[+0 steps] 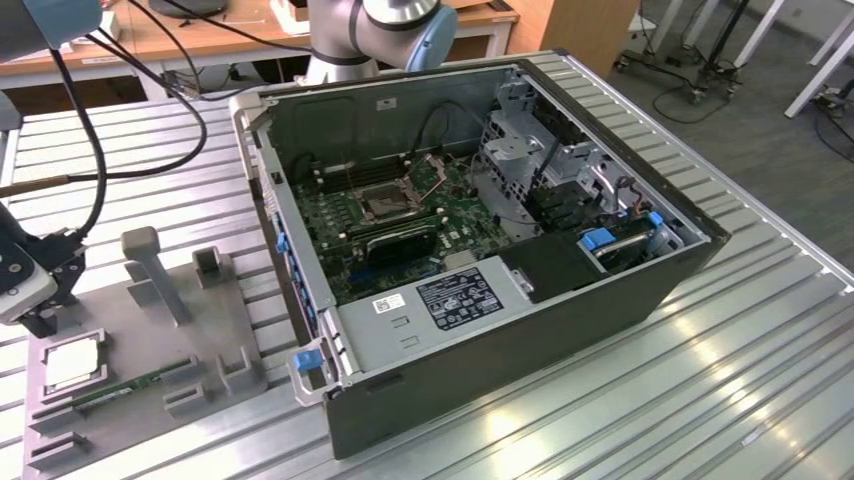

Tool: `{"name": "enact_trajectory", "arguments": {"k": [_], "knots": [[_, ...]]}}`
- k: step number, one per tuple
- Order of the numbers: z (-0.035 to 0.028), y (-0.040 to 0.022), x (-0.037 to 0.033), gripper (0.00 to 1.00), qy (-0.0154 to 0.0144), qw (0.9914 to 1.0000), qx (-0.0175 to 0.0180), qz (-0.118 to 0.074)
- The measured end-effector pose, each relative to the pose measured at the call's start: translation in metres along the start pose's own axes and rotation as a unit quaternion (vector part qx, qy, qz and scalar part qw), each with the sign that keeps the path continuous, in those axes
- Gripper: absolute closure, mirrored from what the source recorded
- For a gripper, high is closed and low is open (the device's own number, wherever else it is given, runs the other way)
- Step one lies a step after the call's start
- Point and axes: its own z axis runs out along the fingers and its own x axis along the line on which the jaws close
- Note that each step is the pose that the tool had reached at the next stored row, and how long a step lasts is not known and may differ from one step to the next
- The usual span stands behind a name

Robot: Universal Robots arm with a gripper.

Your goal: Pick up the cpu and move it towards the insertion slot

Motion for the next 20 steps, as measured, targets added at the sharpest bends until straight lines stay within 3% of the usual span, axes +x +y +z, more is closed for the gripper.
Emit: {"name": "enact_trajectory", "arguments": {"k": [20], "knots": [[0.0047, -0.0001, 0.0000, 0.89, -0.0001, 1.00000, 0.0000, 0.000]]}}
